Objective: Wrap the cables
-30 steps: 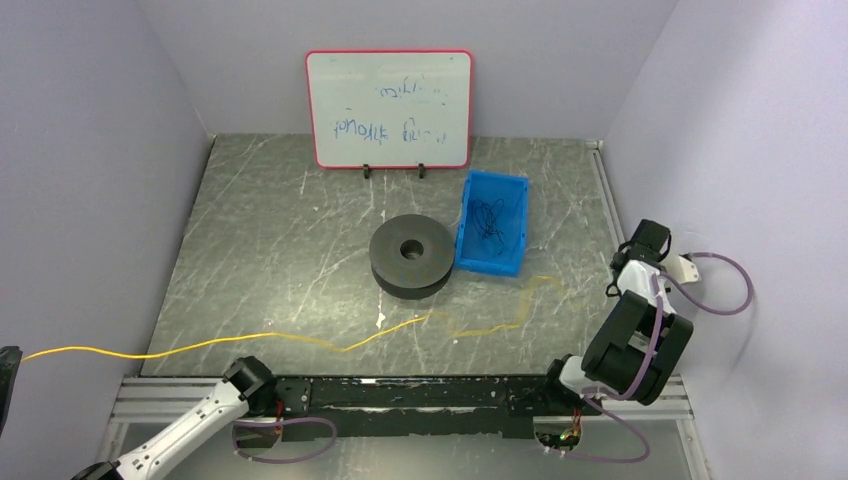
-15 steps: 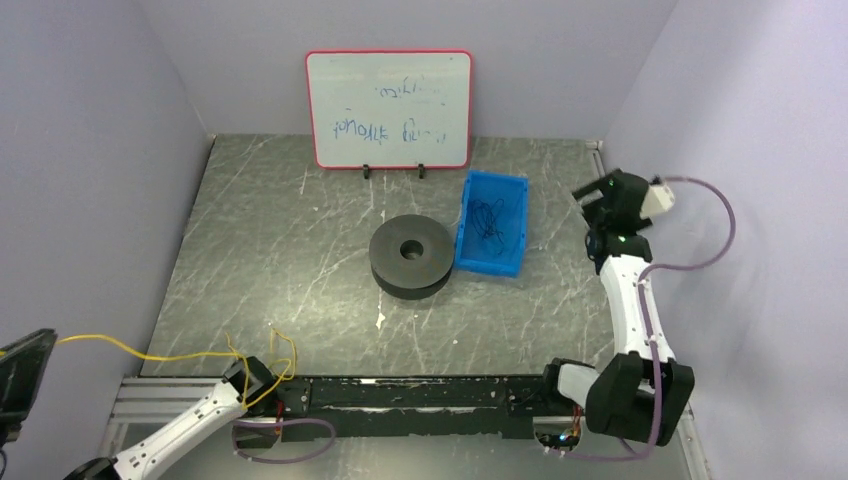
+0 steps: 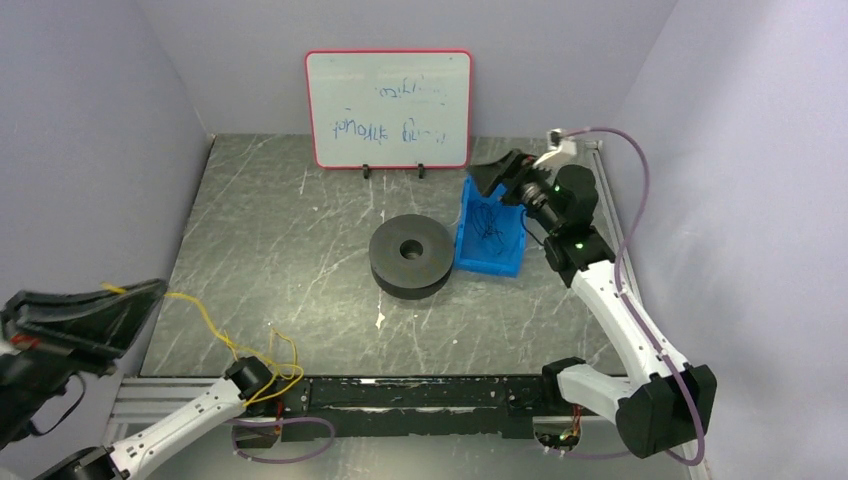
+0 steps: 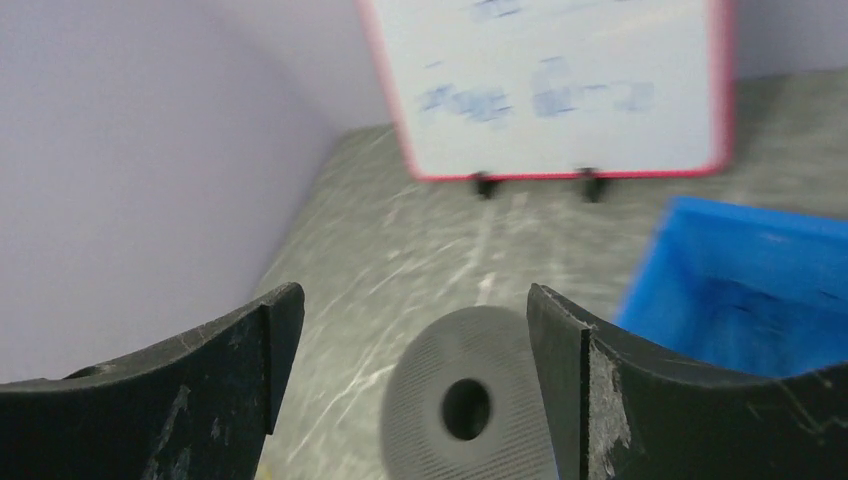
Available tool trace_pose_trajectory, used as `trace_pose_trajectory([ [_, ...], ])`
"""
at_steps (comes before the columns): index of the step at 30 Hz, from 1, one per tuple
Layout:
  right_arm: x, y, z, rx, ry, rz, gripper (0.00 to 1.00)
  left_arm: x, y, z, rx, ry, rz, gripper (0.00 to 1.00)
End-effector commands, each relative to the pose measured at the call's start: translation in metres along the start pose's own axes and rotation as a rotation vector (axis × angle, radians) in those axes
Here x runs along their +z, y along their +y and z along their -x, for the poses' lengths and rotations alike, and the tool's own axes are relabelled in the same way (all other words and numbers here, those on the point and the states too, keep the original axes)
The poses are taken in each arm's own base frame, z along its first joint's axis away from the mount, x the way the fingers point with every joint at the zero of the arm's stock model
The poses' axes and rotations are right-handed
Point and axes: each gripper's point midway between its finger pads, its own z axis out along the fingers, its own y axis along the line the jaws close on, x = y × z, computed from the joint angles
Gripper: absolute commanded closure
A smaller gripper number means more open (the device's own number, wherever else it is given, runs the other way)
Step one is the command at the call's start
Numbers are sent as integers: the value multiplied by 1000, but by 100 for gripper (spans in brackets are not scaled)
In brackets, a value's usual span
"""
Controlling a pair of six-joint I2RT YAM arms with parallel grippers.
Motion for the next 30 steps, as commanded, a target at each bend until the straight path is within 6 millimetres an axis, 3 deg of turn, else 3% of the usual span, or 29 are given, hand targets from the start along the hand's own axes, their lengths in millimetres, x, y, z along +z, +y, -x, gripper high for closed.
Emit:
trace_pose_trajectory([
  [1, -15, 102, -23, -152, 73, 457, 15, 39, -20, -12, 3, 68, -87, 93],
  [9, -69, 198, -68, -257, 162, 905, 15, 87, -38, -43, 7, 174, -186, 93],
  [14, -104, 240, -85, -295, 188, 1112, 15, 111, -53, -64, -11, 224, -277, 93],
  [18, -120, 272, -92, -346, 197, 1209, 15, 133, -59, -87, -26, 269, -325, 93],
  [22, -134, 289, -90, -373, 185, 1287, 15, 151, -66, -108, -78, 319, -368, 93],
  [30, -148, 301, -80, -370, 163, 1359, 16, 172, -78, -132, -100, 353, -470, 93],
])
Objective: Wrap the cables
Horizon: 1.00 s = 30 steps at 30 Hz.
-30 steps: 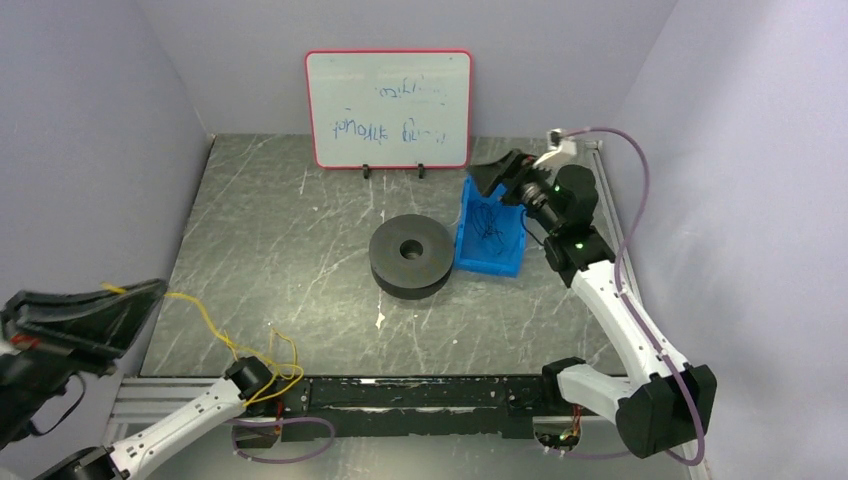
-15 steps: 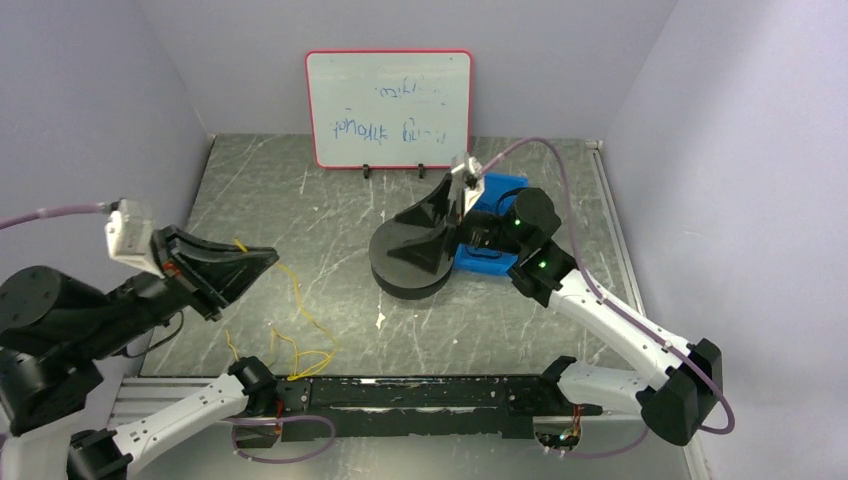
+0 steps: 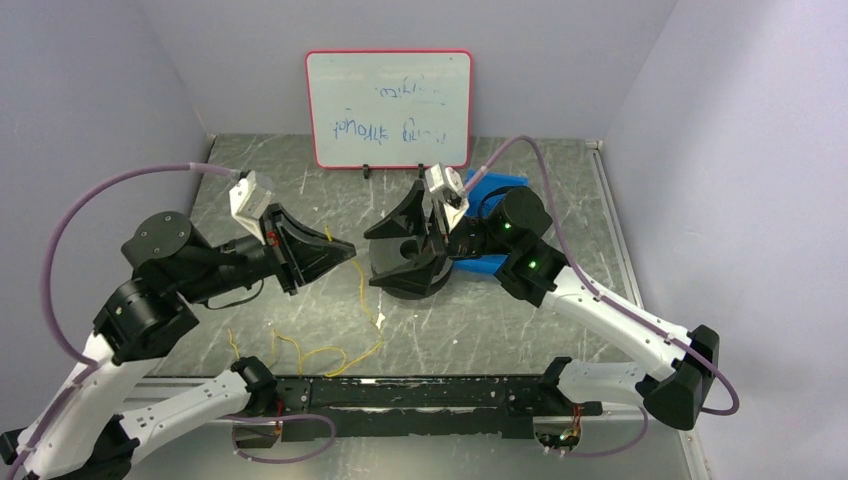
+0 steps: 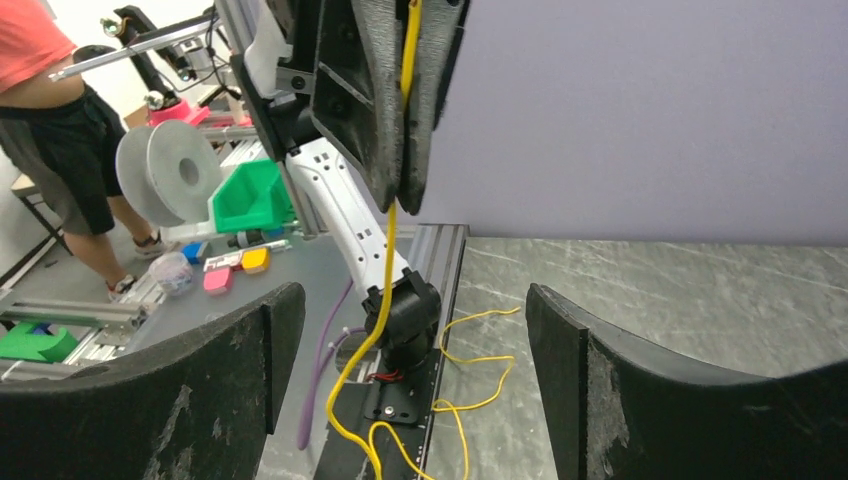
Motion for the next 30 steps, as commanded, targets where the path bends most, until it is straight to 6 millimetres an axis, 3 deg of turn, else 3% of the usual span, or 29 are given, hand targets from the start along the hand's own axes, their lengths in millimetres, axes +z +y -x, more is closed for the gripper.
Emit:
trace_pose_trajectory([
  [1, 2, 17, 18, -51, -31, 75, 16, 9, -21, 18, 32, -59, -125, 93],
  [11, 2, 16, -3, -7, 28, 82, 29, 22, -22, 20, 58, -63, -166, 93],
  [22, -4, 26, -13, 13, 30, 118, 63, 31, -18, 18, 60, -68, -171, 93],
  [24, -5, 26, -14, 12, 28, 115, 73, 33, -18, 18, 58, -69, -175, 93],
  [26, -6, 28, -14, 12, 24, 118, 95, 34, -17, 17, 57, -66, -175, 93],
  [27, -6, 27, -14, 15, 25, 109, 100, 35, -16, 16, 56, -66, -173, 93],
  [30, -10, 24, -13, 5, 19, 67, 100, 35, -13, 15, 56, -70, -160, 93],
])
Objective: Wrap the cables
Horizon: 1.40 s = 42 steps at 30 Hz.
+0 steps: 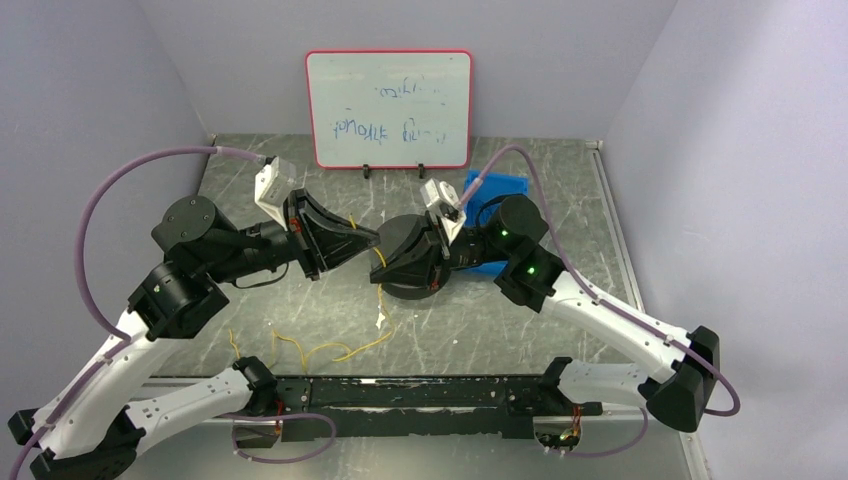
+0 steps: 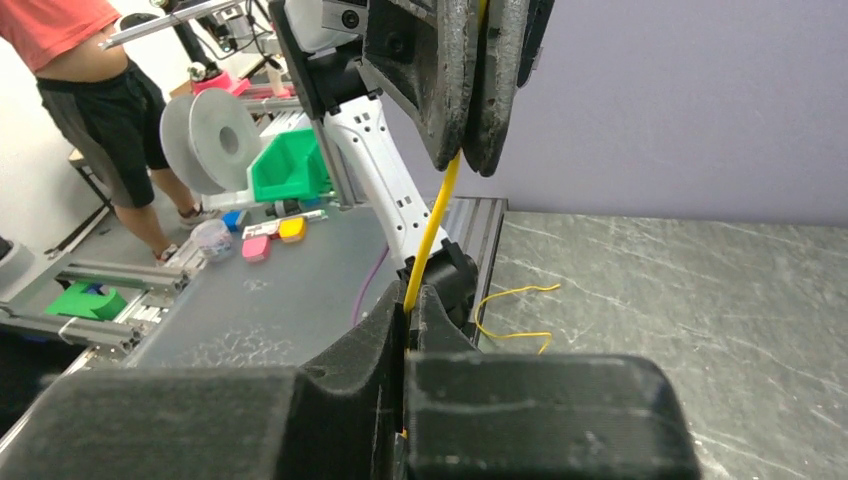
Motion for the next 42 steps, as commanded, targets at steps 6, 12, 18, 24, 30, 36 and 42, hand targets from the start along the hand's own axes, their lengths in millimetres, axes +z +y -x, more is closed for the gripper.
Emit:
trace_pose_trajectory([
  [6, -19, -10, 10, -55, -32, -189, 100, -1, 9, 4, 21, -49, 44, 52],
  [12, -53, -46, 15, -41, 32, -525, 100, -5, 31, 4, 20, -51, 170, 37],
  [18, -130, -76, 31, -57, 81, -1002, 100, -13, 60, -2, 51, -25, 327, 33],
  [24, -207, -62, 78, -115, 18, -1344, 100, -17, 79, -8, 72, -1, 425, 33],
  [30, -264, -38, 121, -123, -82, -1595, 100, -13, 86, -11, 74, 15, 441, 32],
  [36, -332, 8, 185, -162, -287, -1871, 100, -11, 94, -19, 64, 35, 471, 32],
  [42, -376, 53, 229, -210, -504, -1991, 100, -13, 125, -40, 36, 91, 609, 30],
])
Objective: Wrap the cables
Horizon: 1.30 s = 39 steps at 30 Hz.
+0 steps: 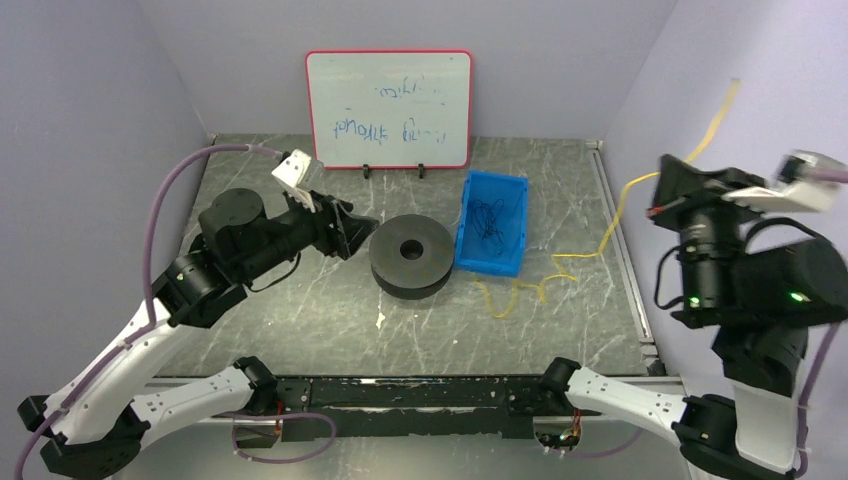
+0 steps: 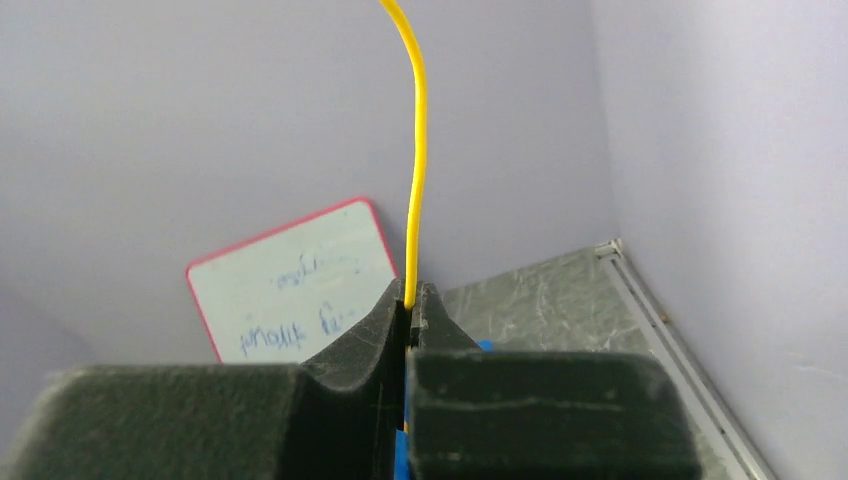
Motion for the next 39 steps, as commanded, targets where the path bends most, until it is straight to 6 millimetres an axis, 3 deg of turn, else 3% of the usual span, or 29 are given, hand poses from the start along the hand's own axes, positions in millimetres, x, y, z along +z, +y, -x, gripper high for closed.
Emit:
trace_pose_trajectory([
  [1, -7, -40, 26, 10, -75, -168, 100, 10, 28, -16, -7, 45, 145, 29],
  [4, 2, -31, 6, -67, -39, -204, 100, 24, 42, -37, -4, 105, 202, 29],
  [10, 20, -10, -65, -248, 72, -243, 100, 46, 65, -76, -64, 199, 238, 30],
  [17, 27, 9, -131, -311, 160, -196, 100, 58, 98, -111, -229, 255, 278, 29],
  [20, 30, 17, -155, -327, 198, -170, 100, 60, 107, -121, -294, 263, 289, 23],
  [27, 29, 25, -198, -329, 259, -130, 100, 59, 124, -147, -418, 293, 306, 12],
  [30, 28, 26, -218, -336, 297, -113, 100, 57, 131, -154, -456, 294, 307, 2],
  [39, 25, 33, -256, -313, 374, -41, 100, 58, 146, -189, -622, 327, 239, 2],
])
